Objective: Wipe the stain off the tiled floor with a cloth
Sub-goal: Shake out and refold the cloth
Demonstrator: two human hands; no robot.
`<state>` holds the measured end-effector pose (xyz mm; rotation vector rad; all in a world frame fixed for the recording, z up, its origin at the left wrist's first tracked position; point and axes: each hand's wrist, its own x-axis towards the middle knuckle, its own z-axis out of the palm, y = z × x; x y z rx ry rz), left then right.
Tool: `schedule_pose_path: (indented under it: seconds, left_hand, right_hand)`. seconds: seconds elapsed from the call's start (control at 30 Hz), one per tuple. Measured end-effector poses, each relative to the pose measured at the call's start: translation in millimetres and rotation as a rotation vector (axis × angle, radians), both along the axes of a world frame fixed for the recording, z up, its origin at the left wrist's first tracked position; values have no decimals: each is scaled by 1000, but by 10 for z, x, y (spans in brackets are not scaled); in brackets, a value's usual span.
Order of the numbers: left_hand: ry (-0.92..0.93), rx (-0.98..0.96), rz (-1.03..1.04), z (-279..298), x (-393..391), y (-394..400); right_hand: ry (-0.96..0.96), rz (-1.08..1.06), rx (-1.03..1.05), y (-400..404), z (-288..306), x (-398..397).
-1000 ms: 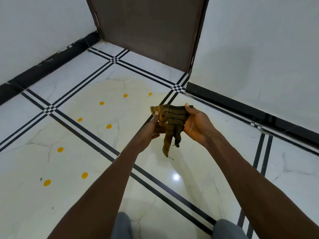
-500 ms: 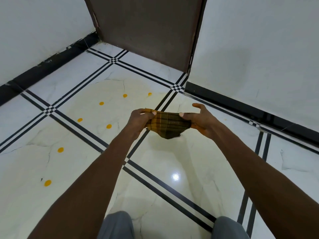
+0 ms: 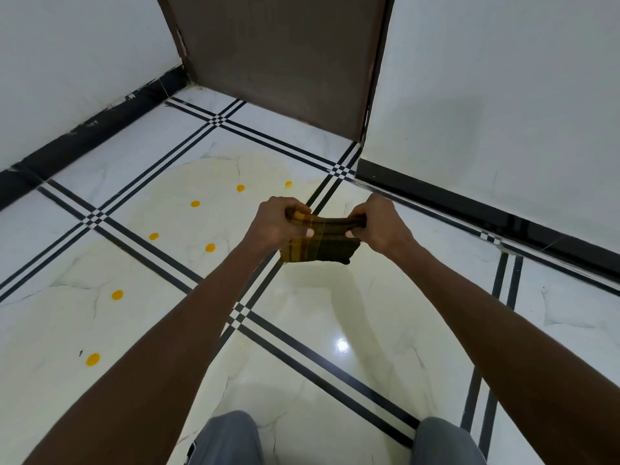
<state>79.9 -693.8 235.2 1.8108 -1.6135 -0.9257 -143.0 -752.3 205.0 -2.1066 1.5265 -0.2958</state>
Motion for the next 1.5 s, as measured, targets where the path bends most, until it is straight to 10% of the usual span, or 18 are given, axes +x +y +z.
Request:
schedule_pose_path:
  seconds: [0.2, 0.4, 0.67, 1.07, 1.5]
  left_hand:
    - [-160, -43, 59, -159, 50, 53]
    - [332, -1, 162, -32, 90, 267]
    - [475, -40, 327, -159, -160, 371]
    - [-396, 515, -161, -1920, -440, 1144]
    - [-437, 654, -132, -2238, -714, 1504]
  right_hand:
    - [-127, -24, -6, 201, 39, 6]
    - [-824, -249, 473, 491, 191, -106]
    - [-1184, -462, 765, 796, 138, -1]
    - [-1301, -620, 845, 749, -328, -61]
    - [-1384, -598, 833, 1033, -345, 69]
